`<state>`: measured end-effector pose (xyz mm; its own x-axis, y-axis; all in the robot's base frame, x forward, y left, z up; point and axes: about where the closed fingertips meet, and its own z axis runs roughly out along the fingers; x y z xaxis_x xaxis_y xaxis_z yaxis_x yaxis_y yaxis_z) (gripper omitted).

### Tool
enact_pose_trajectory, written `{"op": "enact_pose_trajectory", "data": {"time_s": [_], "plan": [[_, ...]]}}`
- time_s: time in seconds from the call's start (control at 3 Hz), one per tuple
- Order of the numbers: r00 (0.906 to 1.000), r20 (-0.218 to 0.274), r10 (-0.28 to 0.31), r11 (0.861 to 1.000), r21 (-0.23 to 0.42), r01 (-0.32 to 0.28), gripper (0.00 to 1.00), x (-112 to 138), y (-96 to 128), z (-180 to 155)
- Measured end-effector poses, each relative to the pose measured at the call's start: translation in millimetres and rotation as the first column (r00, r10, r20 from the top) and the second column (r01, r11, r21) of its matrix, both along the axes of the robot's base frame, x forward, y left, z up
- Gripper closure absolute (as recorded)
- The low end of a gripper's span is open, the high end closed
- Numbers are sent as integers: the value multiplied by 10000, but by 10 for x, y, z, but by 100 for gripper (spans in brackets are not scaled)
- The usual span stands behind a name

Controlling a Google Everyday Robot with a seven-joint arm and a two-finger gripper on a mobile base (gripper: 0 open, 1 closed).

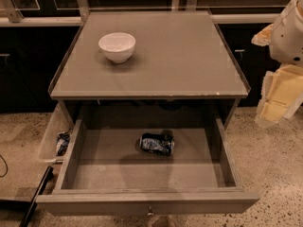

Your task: Pick pepsi can from top drawer and place on counter

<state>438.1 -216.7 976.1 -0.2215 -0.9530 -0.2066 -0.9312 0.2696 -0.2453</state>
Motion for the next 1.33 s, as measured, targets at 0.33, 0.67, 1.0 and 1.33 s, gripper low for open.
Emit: {"op": "enact_pose_trajectory", "data": {"time_s": [0.33,0.67,1.0,1.33], "plan": [[10000,0,1,10000,1,-1,0,0,0,0],[9994,-106,320,9993,188,-318,0,-50,70,-237],[9994,-118,320,9993,183,-318,0,-54,71,-245],[9988,-294,385,9985,389,-373,0,-84,111,-350]]}}
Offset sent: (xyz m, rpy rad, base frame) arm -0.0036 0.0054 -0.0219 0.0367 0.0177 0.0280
